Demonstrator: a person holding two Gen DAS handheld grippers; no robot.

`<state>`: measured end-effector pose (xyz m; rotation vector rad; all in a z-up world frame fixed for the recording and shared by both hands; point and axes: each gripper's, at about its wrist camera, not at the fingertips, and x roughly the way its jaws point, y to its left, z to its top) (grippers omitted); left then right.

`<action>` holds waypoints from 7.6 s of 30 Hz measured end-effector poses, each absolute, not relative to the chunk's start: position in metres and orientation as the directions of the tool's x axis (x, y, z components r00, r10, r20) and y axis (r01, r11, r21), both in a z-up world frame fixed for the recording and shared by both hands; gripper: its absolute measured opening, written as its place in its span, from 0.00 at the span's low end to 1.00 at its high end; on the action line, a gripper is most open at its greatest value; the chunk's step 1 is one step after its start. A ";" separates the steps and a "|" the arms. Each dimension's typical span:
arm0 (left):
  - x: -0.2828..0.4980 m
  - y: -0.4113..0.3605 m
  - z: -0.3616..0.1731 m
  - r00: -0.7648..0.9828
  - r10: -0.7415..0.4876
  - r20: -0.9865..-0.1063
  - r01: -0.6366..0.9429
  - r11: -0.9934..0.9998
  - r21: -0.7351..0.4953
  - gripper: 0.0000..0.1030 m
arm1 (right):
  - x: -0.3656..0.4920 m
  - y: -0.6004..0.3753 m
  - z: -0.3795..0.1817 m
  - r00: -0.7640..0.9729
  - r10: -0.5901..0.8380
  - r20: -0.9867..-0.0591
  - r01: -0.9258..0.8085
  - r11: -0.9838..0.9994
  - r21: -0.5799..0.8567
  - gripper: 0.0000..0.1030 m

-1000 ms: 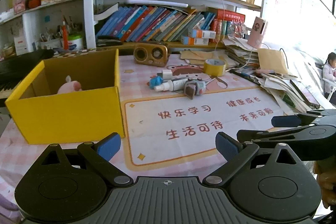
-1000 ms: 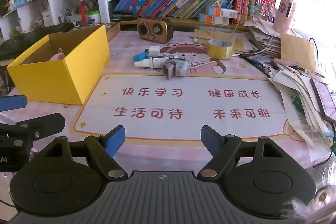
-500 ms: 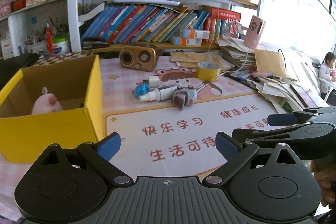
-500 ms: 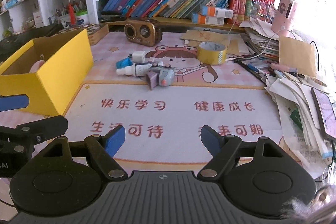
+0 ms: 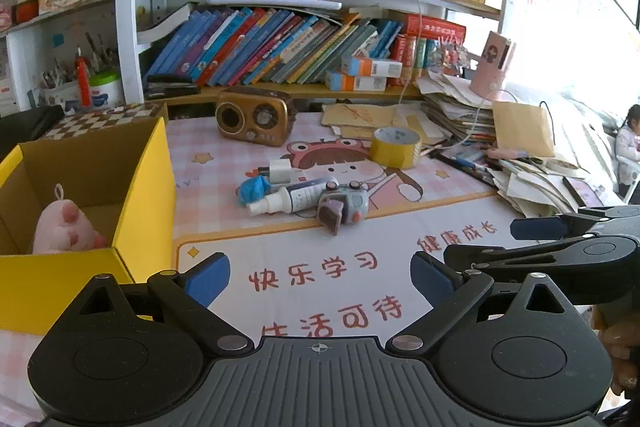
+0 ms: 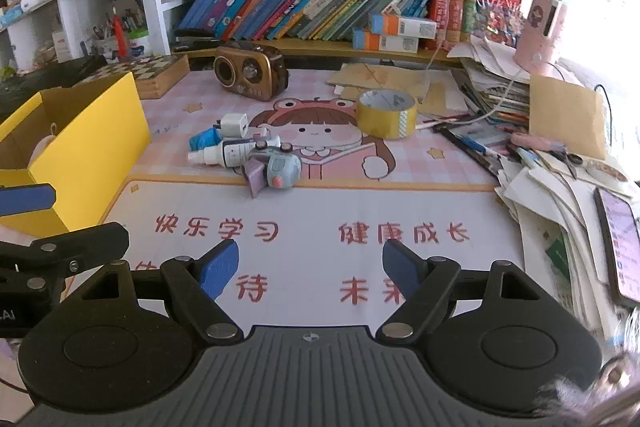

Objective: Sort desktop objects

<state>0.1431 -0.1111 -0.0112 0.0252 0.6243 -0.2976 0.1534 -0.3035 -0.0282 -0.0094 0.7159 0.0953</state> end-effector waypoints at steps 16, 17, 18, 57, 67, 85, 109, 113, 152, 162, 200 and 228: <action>0.170 -0.134 -0.005 0.792 -0.164 -0.588 0.189 0.982 -0.020 0.96 | 0.202 -0.328 -0.030 0.741 0.182 -0.646 -0.174 0.982 0.077 0.76; 0.171 -0.135 -0.005 0.793 -0.157 -0.589 0.183 0.983 -0.016 0.96 | 0.206 -0.329 -0.031 0.739 0.191 -0.646 -0.180 0.980 0.083 0.76; 0.173 -0.135 -0.005 0.794 -0.150 -0.590 0.176 0.984 -0.013 0.96 | 0.209 -0.330 -0.031 0.737 0.198 -0.647 -0.186 0.979 0.087 0.76; 0.277 -0.207 -0.070 0.716 -0.084 -0.693 0.136 0.991 0.019 0.83 | 0.278 -0.383 -0.044 0.732 0.209 -0.648 -0.119 0.976 0.180 0.77; 0.306 -0.217 -0.092 0.685 -0.068 -0.726 0.080 0.997 -0.018 0.73 | 0.280 -0.392 -0.040 0.751 0.156 -0.642 -0.108 0.988 0.114 0.78; 0.271 -0.159 -0.069 0.739 -0.061 -0.671 0.032 0.998 -0.056 0.60 | 0.299 -0.367 -0.043 0.715 0.229 -0.661 -0.228 0.970 0.089 0.78; 0.194 -0.095 -0.019 0.779 0.027 -0.627 -0.124 0.986 -0.112 0.60 | 0.393 -0.242 -0.092 0.350 0.474 -0.808 -0.907 0.389 -0.164 0.38; 0.195 -0.098 -0.020 0.778 0.017 -0.628 -0.116 0.987 -0.116 0.60 | 0.383 -0.249 -0.087 0.258 0.442 -0.859 -0.910 0.410 -0.063 0.30; 0.153 -0.076 0.006 0.813 -0.202 -0.547 0.137 0.978 -0.157 0.60 | 0.257 -0.297 -0.014 0.517 0.531 -0.672 -0.427 0.840 0.336 0.29; 0.132 -0.049 0.001 0.799 -0.266 -0.539 0.194 0.963 -0.188 0.60 | 0.205 -0.275 -0.009 0.547 0.489 -0.679 -0.368 0.869 0.330 0.29; 0.015 0.070 -0.009 0.799 -0.233 -0.555 0.130 0.967 -0.218 0.60 | 0.071 -0.138 -0.016 0.475 0.511 -0.716 -0.441 0.843 0.309 0.29; -0.015 0.101 -0.002 0.837 -0.161 -0.522 0.047 0.973 -0.226 0.60 | 0.054 -0.092 -0.007 0.439 0.561 -0.702 -0.560 0.782 0.274 0.29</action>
